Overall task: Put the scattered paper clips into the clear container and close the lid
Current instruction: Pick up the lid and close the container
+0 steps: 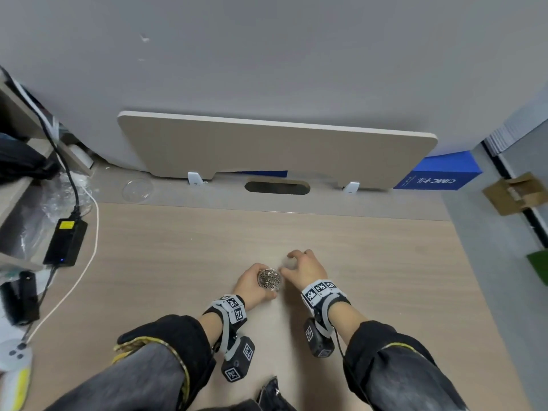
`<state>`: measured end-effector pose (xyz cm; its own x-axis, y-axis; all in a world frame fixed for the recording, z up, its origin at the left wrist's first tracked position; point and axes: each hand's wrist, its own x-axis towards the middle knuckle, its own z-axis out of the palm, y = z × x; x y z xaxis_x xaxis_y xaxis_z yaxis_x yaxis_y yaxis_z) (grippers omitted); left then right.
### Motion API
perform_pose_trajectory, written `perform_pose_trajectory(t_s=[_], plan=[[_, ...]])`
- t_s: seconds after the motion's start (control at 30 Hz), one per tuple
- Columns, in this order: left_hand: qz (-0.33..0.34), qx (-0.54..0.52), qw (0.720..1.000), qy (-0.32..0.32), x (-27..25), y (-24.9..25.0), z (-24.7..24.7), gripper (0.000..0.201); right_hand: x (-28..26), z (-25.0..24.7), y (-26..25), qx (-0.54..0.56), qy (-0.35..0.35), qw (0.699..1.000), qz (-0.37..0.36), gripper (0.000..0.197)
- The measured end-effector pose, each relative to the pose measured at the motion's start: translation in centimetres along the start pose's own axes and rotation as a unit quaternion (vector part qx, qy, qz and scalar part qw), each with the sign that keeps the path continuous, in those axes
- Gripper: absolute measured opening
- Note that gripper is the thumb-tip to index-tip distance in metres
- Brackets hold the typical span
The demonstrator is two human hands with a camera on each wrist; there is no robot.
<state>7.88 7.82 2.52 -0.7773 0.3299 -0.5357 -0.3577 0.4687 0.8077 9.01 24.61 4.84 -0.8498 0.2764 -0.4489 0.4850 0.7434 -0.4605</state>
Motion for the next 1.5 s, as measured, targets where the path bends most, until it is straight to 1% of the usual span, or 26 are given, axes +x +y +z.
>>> perform_pose_trajectory(t_s=[0.1,0.17,0.23,0.27,0.4,0.47,0.53,0.67,0.77,0.83,0.97,1.1,1.17,1.23,1.3,1.33,1.4,1.47,1.5], plan=[[0.001,-0.007,1.0,-0.018,-0.2,1.4,-0.1,0.058,0.0,-0.8,-1.1,0.114,0.019,0.993,-0.019,0.049],[-0.007,-0.023,0.999,-0.025,-0.3,2.0,-0.4,0.055,-0.2,-1.0,-1.4,0.202,0.012,0.979,-0.03,0.047],[-0.015,-0.038,0.999,-0.028,-0.3,2.1,-0.7,0.053,-0.7,-1.1,-1.6,0.267,-0.001,0.963,-0.045,0.042],[-0.016,-0.044,0.999,-0.027,-0.3,2.1,-0.9,0.053,-1.0,-1.1,-1.7,0.291,0.005,0.955,-0.049,0.039],[-0.028,-0.072,0.996,-0.037,-0.6,2.0,-1.8,0.053,-1.8,-1.5,-2.3,0.387,0.08,0.918,-0.028,0.036],[-0.032,-0.093,0.994,-0.044,-0.7,2.0,-2.2,0.055,-2.1,-1.4,-2.7,0.399,0.1,0.911,-0.027,0.035],[-0.035,-0.112,0.992,-0.051,-0.9,2.3,-2.6,0.054,-2.5,-0.9,-3.1,0.399,0.092,0.912,-0.031,0.037],[-0.04,-0.129,0.988,-0.069,-1.1,2.7,-3.2,0.055,-3.4,0.8,-3.5,0.386,0.049,0.92,-0.042,0.038],[-0.032,-0.128,0.988,-0.08,-1.4,3.0,-4.0,0.049,-3.8,1.4,-4.0,0.35,0.022,0.934,-0.063,0.038],[-0.028,-0.129,0.987,-0.088,-1.7,3.2,-4.3,0.048,-4.0,1.3,-4.3,0.326,0.006,0.942,-0.08,0.036],[-0.008,-0.151,0.983,-0.105,-2.1,3.8,-4.8,0.061,-3.9,0.5,-4.9,0.311,-0.021,0.944,-0.107,0.032],[0.005,-0.166,0.979,-0.12,-2.2,4.2,-5.7,0.063,-3.7,-0.7,-5.1,0.312,-0.055,0.939,-0.133,0.028],[0.004,-0.177,0.973,-0.148,-2.2,4.5,-6.3,0.071,-3.8,-1.6,-5.3,0.305,-0.071,0.938,-0.153,0.026],[-0.012,-0.209,0.96,-0.186,-2.1,4.7,-7.0,0.08,-3.8,-2.5,-5.5,0.297,-0.088,0.936,-0.17,0.025],[-0.021,-0.223,0.951,-0.214,-1.9,5.0,-7.6,0.084,-3.8,-3.3,-5.7,0.279,-0.109,0.937,-0.182,0.026],[-0.019,-0.213,0.952,-0.219,-1.9,5.2,-7.7,0.084,-3.7,-3.5,-5.9,0.263,-0.114,0.94,-0.185,0.027],[0.004,-0.173,0.964,-0.202,-2.0,5.6,-7.6,0.082,-3.5,-3.7,-6.3,0.226,-0.091,0.954,-0.177,0.03],[0.022,-0.142,0.977,-0.157,-2.0,5.7,-6.9,0.08,-3.2,-3.3,-6.8,0.168,-0.039,0.973,-0.151,0.039],[0.028,-0.132,0.982,-0.135,-1.9,5.6,-6.4,0.084,-3.2,-3.0,-7.1,0.131,-0.019,0.983,-0.13,0.045]])
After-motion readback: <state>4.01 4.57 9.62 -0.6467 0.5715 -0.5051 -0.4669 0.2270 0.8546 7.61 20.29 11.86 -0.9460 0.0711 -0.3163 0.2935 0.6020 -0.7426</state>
